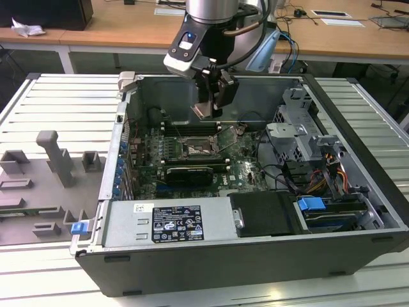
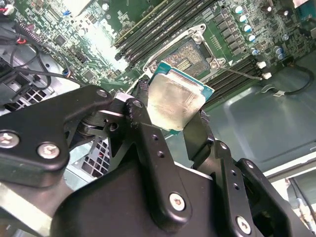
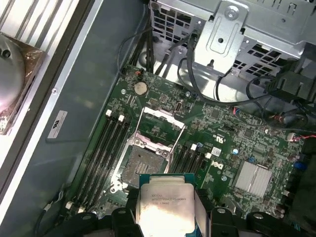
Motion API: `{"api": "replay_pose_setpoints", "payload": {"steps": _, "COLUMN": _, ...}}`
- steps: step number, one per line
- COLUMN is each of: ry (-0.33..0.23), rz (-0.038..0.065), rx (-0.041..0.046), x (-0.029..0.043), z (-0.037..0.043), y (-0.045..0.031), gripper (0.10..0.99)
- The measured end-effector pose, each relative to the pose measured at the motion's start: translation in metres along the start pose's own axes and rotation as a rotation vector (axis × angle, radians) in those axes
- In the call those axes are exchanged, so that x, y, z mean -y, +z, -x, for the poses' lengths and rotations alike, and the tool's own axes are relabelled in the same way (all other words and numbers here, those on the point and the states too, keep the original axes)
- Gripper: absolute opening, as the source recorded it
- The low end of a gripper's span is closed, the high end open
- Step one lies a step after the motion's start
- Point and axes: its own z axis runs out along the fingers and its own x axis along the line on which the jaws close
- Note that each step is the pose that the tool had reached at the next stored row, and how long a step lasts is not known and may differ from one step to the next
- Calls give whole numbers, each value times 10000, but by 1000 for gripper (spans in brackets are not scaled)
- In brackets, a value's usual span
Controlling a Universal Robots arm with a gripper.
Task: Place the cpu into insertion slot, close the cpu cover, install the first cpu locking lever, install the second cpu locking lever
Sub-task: 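Place the cpu into insertion slot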
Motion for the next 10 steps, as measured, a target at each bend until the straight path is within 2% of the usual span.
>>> {"api": "replay_pose_setpoints", "payload": {"steps": 10, "ry": 707, "rz": 13, "rx": 61, "x": 1, "z": 0, "y": 10, "gripper": 529}}
